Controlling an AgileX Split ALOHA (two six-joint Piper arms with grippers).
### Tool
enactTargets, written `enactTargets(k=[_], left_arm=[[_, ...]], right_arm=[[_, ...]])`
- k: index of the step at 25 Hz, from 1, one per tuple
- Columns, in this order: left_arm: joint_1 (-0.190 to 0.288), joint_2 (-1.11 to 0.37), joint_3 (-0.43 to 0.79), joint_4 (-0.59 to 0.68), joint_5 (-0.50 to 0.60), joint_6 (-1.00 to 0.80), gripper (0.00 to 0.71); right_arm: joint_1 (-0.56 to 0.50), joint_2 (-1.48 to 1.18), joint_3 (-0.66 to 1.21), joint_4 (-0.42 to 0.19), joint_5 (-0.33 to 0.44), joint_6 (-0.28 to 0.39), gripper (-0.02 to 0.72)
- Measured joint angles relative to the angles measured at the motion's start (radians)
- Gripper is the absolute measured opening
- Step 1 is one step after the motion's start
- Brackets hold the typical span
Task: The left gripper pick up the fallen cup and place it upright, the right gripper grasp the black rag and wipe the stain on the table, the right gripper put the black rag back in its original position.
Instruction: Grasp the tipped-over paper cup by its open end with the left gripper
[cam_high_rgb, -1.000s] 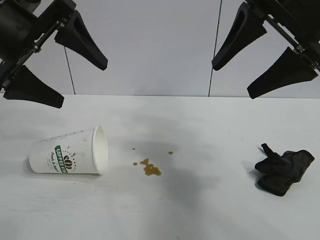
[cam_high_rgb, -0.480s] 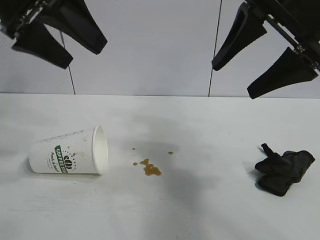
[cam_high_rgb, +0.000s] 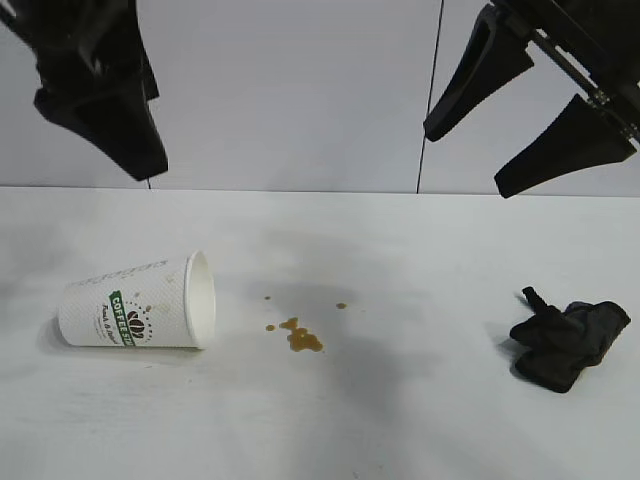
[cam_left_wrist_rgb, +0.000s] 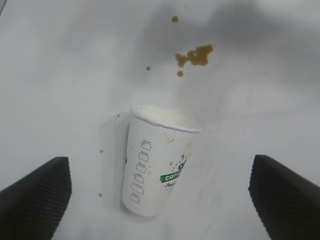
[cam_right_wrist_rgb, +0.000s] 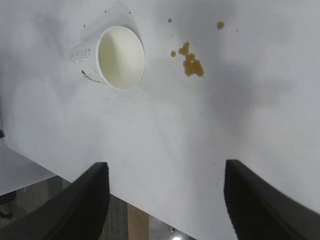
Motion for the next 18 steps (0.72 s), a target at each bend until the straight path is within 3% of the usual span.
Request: enactTargets(k=[5, 11, 18], left_arm=[[-0.049, 0.105, 0.000, 0.114, -0.013, -0.006, 0.695], [-0.055, 0.185, 0.000, 0.205, -0.025, -0.012, 0.695], [-0.055, 0.232, -0.001, 0.217, -0.051, -0.012, 0.695]], right_arm=[[0.000, 0.000, 0.000, -0.001, 0.000, 0.000, 0.452], [0.000, 0.000, 0.000, -0.002, 0.000, 0.000, 0.452], [0.000, 0.000, 0.000, -0.008, 0.000, 0.000, 0.452]])
